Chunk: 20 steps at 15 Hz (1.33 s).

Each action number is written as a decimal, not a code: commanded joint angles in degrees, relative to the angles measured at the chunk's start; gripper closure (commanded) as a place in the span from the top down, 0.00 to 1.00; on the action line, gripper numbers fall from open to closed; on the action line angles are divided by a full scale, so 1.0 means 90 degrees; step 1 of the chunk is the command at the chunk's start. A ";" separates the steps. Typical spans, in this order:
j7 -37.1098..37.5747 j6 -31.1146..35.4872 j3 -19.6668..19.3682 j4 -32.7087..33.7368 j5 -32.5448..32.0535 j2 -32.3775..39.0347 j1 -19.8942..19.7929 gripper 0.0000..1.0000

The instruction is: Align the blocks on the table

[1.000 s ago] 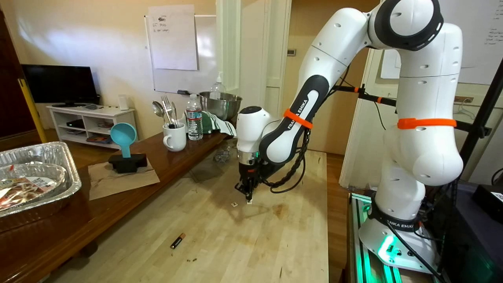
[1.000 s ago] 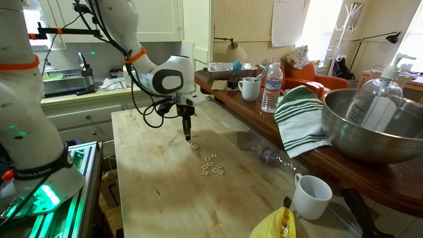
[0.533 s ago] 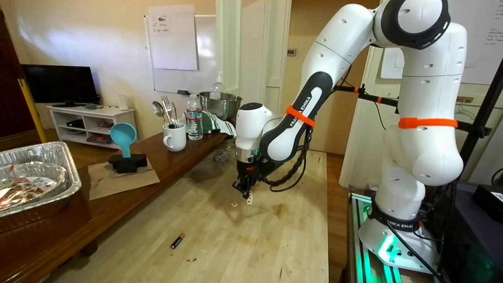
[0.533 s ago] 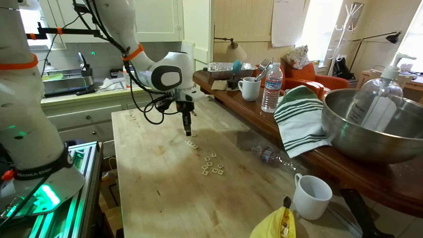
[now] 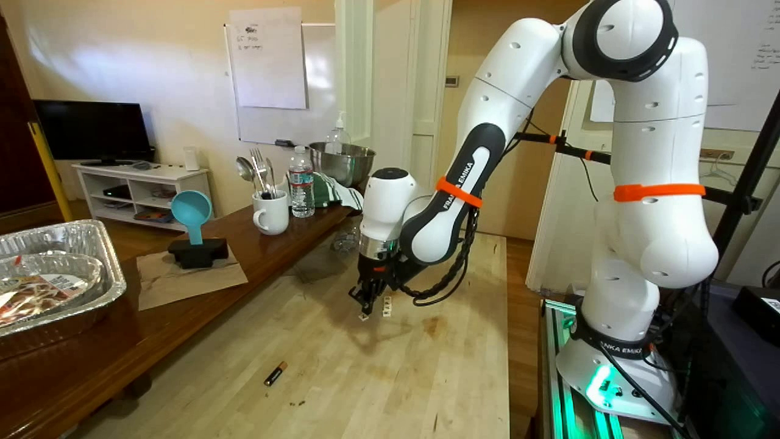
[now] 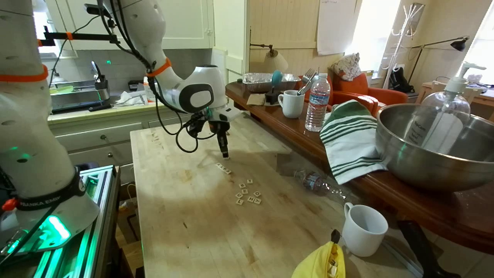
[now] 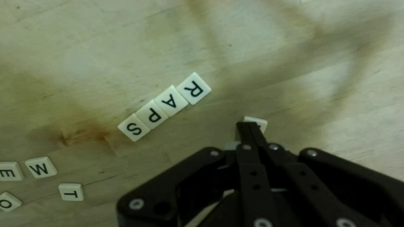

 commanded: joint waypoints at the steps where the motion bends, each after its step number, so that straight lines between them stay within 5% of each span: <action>1: -0.0320 0.0412 -0.0043 0.0129 0.0292 0.0407 0.0093 0.00; 9: -0.0402 0.0485 -0.0525 0.0467 0.0316 0.0707 0.0323 0.00; 20: 0.0721 -0.0143 -0.2610 0.1014 -0.0777 0.1047 0.1084 0.00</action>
